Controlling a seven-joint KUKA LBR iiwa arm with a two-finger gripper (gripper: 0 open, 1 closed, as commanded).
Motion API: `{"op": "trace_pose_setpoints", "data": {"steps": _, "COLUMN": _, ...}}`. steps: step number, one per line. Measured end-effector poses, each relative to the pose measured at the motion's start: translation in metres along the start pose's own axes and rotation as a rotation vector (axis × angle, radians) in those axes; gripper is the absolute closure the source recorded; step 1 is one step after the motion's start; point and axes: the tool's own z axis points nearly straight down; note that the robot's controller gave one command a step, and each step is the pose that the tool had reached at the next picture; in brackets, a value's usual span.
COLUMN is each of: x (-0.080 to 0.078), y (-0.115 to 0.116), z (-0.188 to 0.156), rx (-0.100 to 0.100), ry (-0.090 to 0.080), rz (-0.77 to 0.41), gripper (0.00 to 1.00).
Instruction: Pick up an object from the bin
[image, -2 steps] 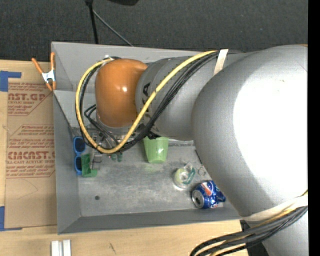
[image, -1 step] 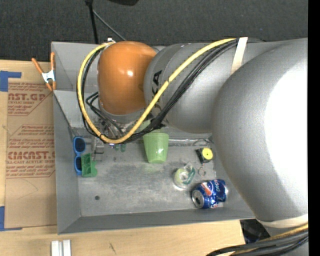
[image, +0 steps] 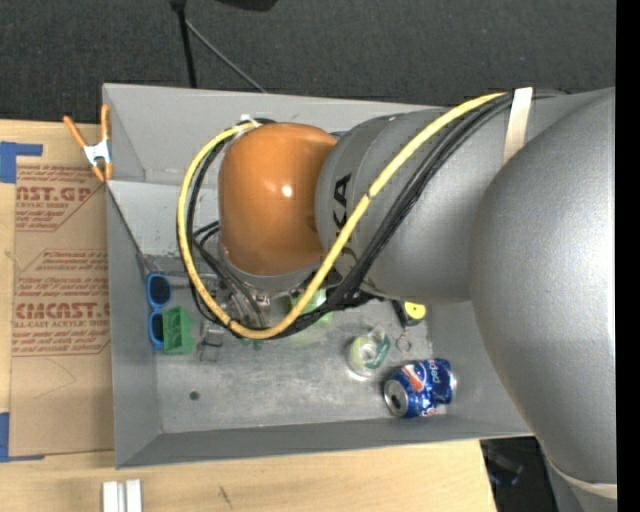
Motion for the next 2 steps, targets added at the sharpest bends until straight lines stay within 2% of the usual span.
{"op": "trace_pose_setpoints", "data": {"steps": 1, "x": -0.034, "y": 0.012, "z": 0.037, "rx": 0.000, "ry": -0.001, "rz": 0.099, "gripper": 1.00}}
{"op": "trace_pose_setpoints", "data": {"steps": 2, "x": -0.006, "y": 0.020, "z": 0.045, "rx": 0.001, "ry": 0.001, "rz": -0.122, "gripper": 1.00}}
